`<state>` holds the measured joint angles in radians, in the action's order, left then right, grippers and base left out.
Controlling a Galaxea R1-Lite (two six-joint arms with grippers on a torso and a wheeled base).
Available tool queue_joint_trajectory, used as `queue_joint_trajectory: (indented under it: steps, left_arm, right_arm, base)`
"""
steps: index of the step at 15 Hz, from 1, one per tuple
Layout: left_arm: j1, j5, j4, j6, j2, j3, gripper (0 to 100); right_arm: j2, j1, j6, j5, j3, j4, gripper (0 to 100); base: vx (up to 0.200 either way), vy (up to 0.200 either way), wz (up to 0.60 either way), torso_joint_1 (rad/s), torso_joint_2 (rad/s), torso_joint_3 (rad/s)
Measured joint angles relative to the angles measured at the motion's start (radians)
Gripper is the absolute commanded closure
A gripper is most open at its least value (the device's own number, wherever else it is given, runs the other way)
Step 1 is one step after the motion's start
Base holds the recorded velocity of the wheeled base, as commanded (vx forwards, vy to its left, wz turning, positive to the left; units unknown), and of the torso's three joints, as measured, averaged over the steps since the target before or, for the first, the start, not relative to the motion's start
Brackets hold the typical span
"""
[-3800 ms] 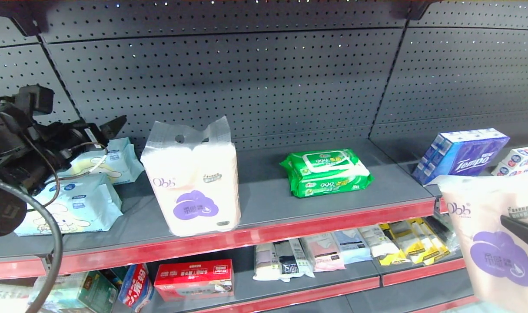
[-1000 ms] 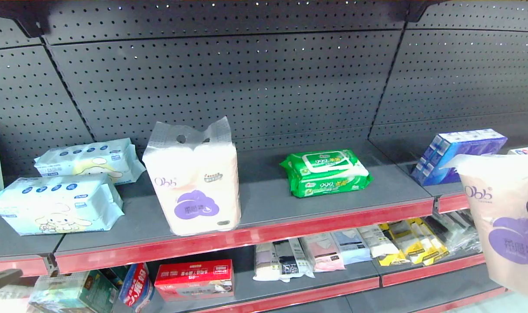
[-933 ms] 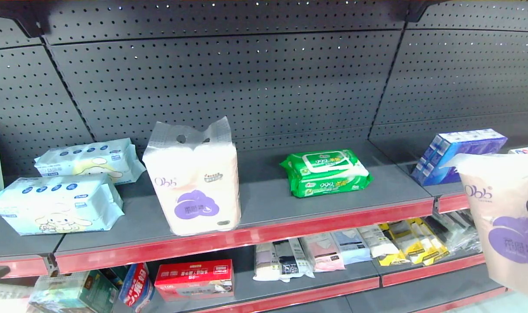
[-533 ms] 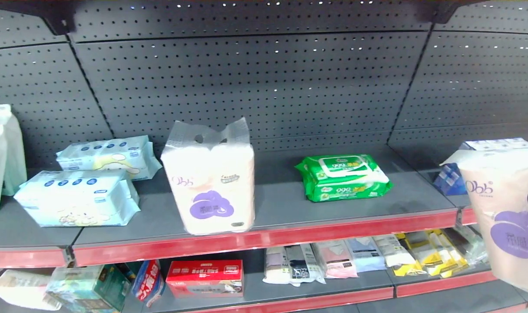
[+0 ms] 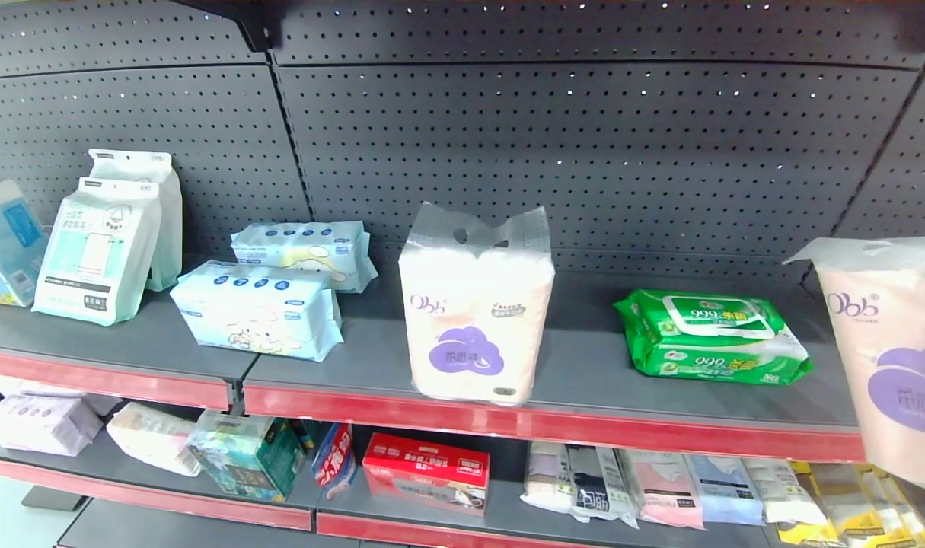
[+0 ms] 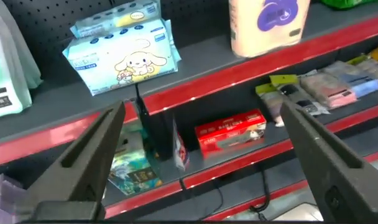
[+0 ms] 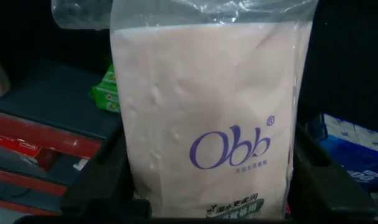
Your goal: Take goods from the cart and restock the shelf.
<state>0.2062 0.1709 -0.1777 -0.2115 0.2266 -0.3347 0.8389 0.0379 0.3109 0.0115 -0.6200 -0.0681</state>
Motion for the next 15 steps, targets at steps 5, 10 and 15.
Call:
queue_joint_trajectory:
  steps: [5,10,15]
  left_arm:
    - [0.001,-0.046,-0.038,0.001,-0.085,0.047,0]
    - [0.001,-0.149,-0.033,0.057,-0.126,0.103,0]
    - [0.001,-0.251,0.125,0.133,-0.132,0.226,0]
  right_arm:
    - [0.077,-0.017,-0.027,0.119,-0.099,-0.022,100]
    - [0.241,-0.096,-0.111,0.18,-0.144,-0.215,100]
    - [0.339,-0.134,-0.117,0.191,-0.204,-0.227,100]
  base:
    - [0.0,0.0,0.0,0.0,0.0,0.0]
    - [0.0,0.0,0.0,0.0,0.0,0.0]
    - [0.0,0.0,0.0,0.0,0.0,0.0]
